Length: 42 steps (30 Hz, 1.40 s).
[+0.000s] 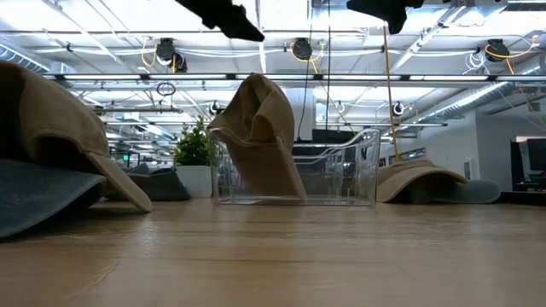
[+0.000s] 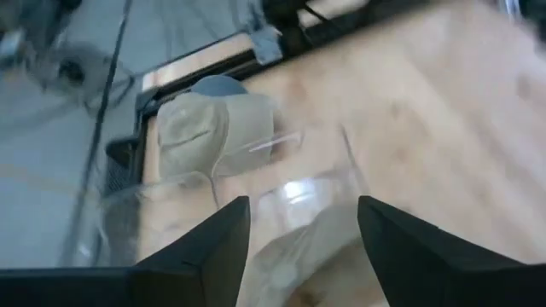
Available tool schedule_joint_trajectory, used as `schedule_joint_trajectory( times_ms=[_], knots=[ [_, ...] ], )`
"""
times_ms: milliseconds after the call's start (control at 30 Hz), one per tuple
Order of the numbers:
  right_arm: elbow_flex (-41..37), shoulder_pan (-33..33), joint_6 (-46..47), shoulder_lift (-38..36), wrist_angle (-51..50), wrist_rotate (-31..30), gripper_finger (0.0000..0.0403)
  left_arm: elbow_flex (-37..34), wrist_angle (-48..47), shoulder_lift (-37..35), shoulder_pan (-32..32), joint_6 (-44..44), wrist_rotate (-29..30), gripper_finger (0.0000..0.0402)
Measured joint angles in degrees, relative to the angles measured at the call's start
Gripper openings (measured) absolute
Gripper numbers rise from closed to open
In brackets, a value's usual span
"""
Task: Pick & Place hat
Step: Put the bottom right brown cap into the bottom transparent bin
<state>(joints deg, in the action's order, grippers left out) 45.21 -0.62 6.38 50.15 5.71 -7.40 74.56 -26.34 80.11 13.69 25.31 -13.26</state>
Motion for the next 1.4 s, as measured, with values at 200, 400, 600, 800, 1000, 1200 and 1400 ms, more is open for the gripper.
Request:
schedule_joint_trajectory(
  times_ms=[200,400,600,800,1000,1200,1400],
  knots=[
    [0.0,0.0,0.0,0.0,0.0,0.0,0.0212,0.0,7.4,0.1,-4.0,-12.1,6.1,0.0201],
    [0.0,0.0,0.0,0.0,1.3,0.0,0.0212,0.0,15.9,1.8,-6.8,-16.8,14.5,0.0177],
    [0.0,-0.2,-2.7,0.0,8.8,0.0,0.021,0.0,18.7,4.9,-7.9,-19.5,14.9,0.0156],
    [0.0,-0.2,-2.8,0.0,14.0,0.1,0.0209,0.0,24.8,10.7,-8.0,-20.1,15.0,0.0148],
    [0.0,-0.2,-2.6,0.0,14.2,0.2,0.0208,0.0,28.3,16.0,-7.2,-21.6,14.8,0.0147],
    [0.0,-0.2,-2.6,0.0,14.2,0.2,0.0208,0.0,29.7,21.1,-7.3,-23.6,14.8,0.0154],
    [0.0,-0.2,-2.6,0.0,14.2,0.2,0.0208,0.0,26.9,24.5,-8.2,-27.4,14.8,0.0156]
  ],
)
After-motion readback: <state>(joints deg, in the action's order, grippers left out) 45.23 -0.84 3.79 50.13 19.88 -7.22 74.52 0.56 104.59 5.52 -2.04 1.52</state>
